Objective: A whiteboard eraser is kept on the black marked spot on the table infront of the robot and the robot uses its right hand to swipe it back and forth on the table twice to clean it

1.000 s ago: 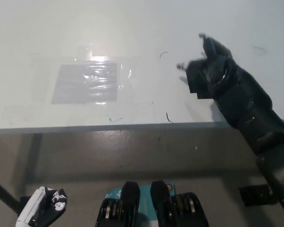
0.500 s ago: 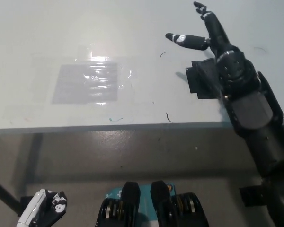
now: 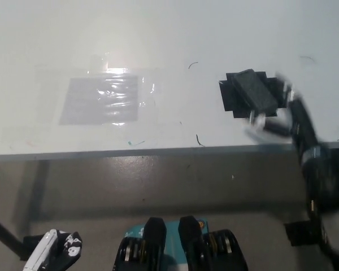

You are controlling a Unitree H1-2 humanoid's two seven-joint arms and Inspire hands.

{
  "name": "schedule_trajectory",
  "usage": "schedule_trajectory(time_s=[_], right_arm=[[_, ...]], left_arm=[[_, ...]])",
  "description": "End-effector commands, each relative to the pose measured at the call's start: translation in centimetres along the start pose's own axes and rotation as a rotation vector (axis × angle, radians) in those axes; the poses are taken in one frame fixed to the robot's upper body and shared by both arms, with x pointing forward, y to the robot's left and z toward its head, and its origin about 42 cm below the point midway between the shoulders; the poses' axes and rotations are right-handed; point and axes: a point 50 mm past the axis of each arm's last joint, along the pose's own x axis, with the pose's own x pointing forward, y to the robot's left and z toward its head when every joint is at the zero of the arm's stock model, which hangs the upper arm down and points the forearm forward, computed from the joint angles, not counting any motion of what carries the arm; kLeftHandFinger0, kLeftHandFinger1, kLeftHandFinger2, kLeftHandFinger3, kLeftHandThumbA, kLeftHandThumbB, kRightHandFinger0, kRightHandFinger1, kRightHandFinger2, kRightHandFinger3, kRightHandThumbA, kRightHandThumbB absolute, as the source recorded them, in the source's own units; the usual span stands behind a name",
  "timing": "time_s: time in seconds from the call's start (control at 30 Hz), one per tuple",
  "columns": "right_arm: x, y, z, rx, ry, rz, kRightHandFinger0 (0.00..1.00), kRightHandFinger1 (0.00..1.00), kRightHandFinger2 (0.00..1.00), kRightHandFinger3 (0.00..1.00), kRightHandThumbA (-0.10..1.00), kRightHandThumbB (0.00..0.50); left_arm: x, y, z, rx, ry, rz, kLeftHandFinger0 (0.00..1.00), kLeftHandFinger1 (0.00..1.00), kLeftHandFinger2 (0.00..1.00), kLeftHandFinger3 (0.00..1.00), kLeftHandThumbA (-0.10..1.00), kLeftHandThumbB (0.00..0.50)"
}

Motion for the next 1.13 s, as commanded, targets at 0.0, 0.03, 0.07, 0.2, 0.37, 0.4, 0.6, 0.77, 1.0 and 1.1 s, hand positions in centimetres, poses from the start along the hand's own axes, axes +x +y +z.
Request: schedule_trajectory(time_s=[0.0, 0.03, 0.07, 0.2, 0.37, 0.4, 0.6, 0.77, 1.0, 1.1], right_arm=[[-27.9, -1.6, 16.5, 0.599, -1.443, 0.087, 1.0, 1.0, 1.0, 1.0, 1.0, 0.474], [-27.9, -1.6, 16.5, 0.6, -1.443, 0.087, 1.0, 1.0, 1.0, 1.0, 1.0, 0.474], [-27.9, -1.6, 16.5, 0.601, -1.445, 0.088, 1.0, 1.0, 1.0, 1.0, 1.0, 0.475], [-21.7, 7.4, 4.8, 0.395, -0.73, -0.18, 1.0, 1.0, 1.0, 1.0, 1.0, 0.391], [-19.5, 8.0, -4.0, 0.267, -0.441, -0.032, 1.0, 1.0, 1.0, 1.0, 1.0, 0.335], [-19.3, 8.0, -5.0, 0.246, -0.412, -0.009, 1.0, 1.0, 1.0, 1.0, 1.0, 0.326], [-17.8, 8.9, -7.9, 0.29, -0.298, 0.073, 1.0, 1.0, 1.0, 1.0, 1.0, 0.425], [-16.5, 8.7, -8.1, 0.333, -0.257, 0.105, 1.0, 1.0, 1.0, 1.0, 1.0, 0.436], [-16.0, 8.7, -8.3, 0.333, -0.266, 0.124, 1.0, 1.0, 1.0, 1.0, 1.0, 0.435], [-15.9, 8.7, -8.2, 0.315, -0.276, 0.13, 1.0, 1.0, 1.0, 1.0, 1.0, 0.45]], left_arm=[[-0.2, -0.2, 0.2, 0.033, -0.048, -0.035, 0.0, 0.0, 0.0, 0.0, -0.1, 0.493], [-0.2, -0.1, 0.2, 0.029, -0.05, -0.035, 0.0, 0.0, 0.0, 0.0, -0.1, 0.493], [-0.1, -0.1, 0.2, 0.031, -0.053, -0.034, 0.0, 0.0, 0.0, 0.0, -0.1, 0.493], [-0.2, -0.6, 0.1, 0.033, -0.054, -0.043, 0.0, 0.0, 0.0, 0.0, -0.1, 0.491], [-0.4, -0.8, 0.1, 0.022, -0.049, -0.035, 0.0, 0.0, 0.0, 0.0, -0.1, 0.479], [-0.3, -0.7, 0.3, 0.025, -0.056, -0.035, 0.0, 0.0, 0.0, 0.0, -0.1, 0.486], [0.2, -0.5, 0.8, 0.023, -0.079, -0.033, 0.0, 0.0, 0.0, 0.0, -0.1, 0.481], [0.6, -0.4, 1.3, 0.025, -0.089, -0.036, 0.0, 0.0, 0.0, 0.0, -0.1, 0.477], [1.0, 0.0, 1.7, 0.031, -0.095, -0.03, 0.0, 0.0, 0.0, 0.0, -0.1, 0.475], [1.2, 0.0, 1.9, 0.035, -0.104, -0.031, 0.0, 0.0, 0.0, 0.0, -0.1, 0.477]])
